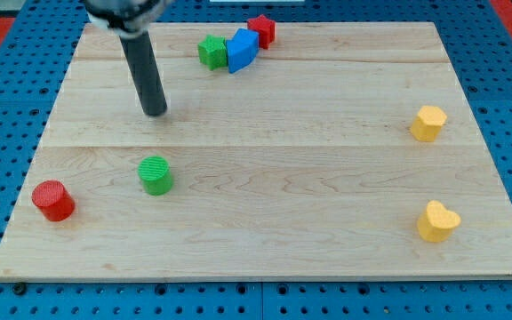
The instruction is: Push the green circle into the blue triangle
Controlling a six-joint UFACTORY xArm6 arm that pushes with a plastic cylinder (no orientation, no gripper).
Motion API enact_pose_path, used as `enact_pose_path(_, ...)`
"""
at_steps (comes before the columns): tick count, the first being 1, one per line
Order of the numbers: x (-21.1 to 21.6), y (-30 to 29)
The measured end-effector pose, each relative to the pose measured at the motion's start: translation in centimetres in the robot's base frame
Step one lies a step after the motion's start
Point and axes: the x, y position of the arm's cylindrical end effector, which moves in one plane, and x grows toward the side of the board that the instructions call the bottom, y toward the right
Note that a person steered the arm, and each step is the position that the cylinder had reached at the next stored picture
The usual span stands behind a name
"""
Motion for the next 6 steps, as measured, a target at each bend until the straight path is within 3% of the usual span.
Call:
enact_pose_path(1,2.6,5.5)
enact_pose_path(2,10.5,9.5)
enact_pose_path(3,9.9,1.7)
enact_pose_path(4,5.9,-2.1)
enact_pose_path(5,7.9,-2.0)
enact_pose_path(6,6.6,-6.7)
